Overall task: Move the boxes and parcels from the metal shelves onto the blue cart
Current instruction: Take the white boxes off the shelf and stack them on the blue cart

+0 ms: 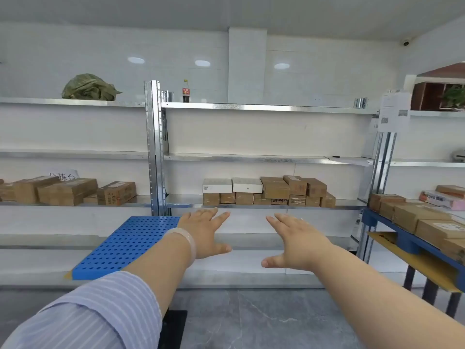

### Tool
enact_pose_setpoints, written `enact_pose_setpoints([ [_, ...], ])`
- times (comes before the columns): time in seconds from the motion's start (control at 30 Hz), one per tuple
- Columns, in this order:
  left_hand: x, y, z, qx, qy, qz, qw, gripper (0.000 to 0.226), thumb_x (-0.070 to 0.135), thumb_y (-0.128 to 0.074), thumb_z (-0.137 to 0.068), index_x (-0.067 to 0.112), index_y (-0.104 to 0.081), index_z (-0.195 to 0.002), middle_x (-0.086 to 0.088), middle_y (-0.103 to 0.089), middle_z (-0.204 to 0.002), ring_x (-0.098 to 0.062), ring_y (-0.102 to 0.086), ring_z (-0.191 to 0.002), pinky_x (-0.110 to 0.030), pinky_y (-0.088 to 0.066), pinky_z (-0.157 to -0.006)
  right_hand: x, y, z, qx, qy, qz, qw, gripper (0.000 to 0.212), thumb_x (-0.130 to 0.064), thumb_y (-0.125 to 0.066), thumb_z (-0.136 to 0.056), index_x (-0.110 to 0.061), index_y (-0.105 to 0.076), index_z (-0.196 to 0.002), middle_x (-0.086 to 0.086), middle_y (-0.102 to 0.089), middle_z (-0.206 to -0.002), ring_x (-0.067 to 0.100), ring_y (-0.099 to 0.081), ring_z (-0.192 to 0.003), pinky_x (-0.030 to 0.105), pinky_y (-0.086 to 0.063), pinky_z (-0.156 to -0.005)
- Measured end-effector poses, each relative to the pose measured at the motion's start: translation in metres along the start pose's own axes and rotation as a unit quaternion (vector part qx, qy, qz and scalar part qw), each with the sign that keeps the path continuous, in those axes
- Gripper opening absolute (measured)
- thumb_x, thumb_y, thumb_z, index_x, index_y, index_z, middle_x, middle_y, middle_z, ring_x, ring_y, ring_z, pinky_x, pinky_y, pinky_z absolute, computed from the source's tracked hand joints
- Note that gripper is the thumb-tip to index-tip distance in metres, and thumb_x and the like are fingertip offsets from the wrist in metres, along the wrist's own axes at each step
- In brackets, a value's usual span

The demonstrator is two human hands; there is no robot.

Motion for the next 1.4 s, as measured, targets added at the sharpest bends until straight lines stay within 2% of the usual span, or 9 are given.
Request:
enact_pose_setpoints([
  [0.47, -0.144, -0.055, -0.203, 0.018, -0.001, -0.007, 1.0, 0.087, 0.076, -0.035, -0.084, 0.038, 0.006, -0.151, 0.003, -0.002, -0.162, -0.022, -0.006, -0.147, -0.045, -0.011, -0.117, -0.008, -0.047, -0.242, 0.018, 0.001, 0.014, 1.0, 0.111, -0.083, -0.048, -0.072, -0.027, 0.002, -0.154, -0.003, 0.001, -0.163, 0.017, 0.002, -0.148, 0.038, -0.004, -0.118],
  [0.73, -0.155, -0.111, -0.31, -0.018, -0.039, 0.011, 0.999, 0.086, 0.074, -0.038, -0.085, 0.038, 0.004, -0.151, 0.003, 0.0, -0.162, -0.023, -0.004, -0.147, -0.048, -0.012, -0.118, 0.034, -0.102, -0.342, -0.021, -0.037, -0.006, 0.999, 0.109, -0.081, -0.048, -0.074, -0.027, 0.001, -0.154, -0.001, 0.002, -0.163, 0.018, 0.001, -0.148, 0.04, -0.004, -0.119],
  [1.1, -0.173, -0.151, -0.487, -0.018, -0.003, 0.029, 0.999, 0.086, 0.077, -0.035, -0.083, 0.039, 0.002, -0.151, 0.005, -0.003, -0.162, -0.022, -0.009, -0.147, -0.045, -0.014, -0.117, 0.123, -0.162, -0.505, -0.057, -0.013, -0.018, 0.998, 0.105, -0.077, -0.049, -0.078, -0.025, 0.0, -0.154, 0.0, 0.0, -0.163, 0.019, 0.0, -0.148, 0.04, -0.006, -0.119],
  [1.27, -0.187, -0.163, -0.558, -0.005, 0.029, 0.053, 0.998, 0.083, 0.076, -0.035, -0.084, 0.04, -0.001, -0.151, 0.005, -0.006, -0.162, -0.021, -0.01, -0.147, -0.042, -0.014, -0.117, 0.166, -0.166, -0.583, -0.022, 0.004, -0.043, 0.999, 0.099, -0.073, -0.048, -0.082, -0.024, -0.001, -0.155, 0.0, -0.002, -0.163, 0.018, -0.001, -0.148, 0.037, -0.004, -0.118],
  [1.4, -0.195, -0.189, -0.596, -0.034, 0.038, 0.056, 0.997, 0.082, 0.073, -0.036, -0.086, 0.04, 0.0, -0.151, 0.005, -0.004, -0.162, -0.021, -0.007, -0.147, -0.045, -0.013, -0.118, 0.181, -0.203, -0.623, -0.061, 0.007, -0.058, 0.996, 0.099, -0.073, -0.048, -0.082, -0.026, -0.001, -0.155, -0.002, -0.001, -0.163, 0.017, 0.0, -0.148, 0.034, -0.005, -0.117],
])
Point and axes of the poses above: each hand's wrist, its own z-axis away from the middle knuckle, its own y-axis out of the back of the hand, x = y × z, the point moved 7 cm from there along -z, towards the middle knuckle
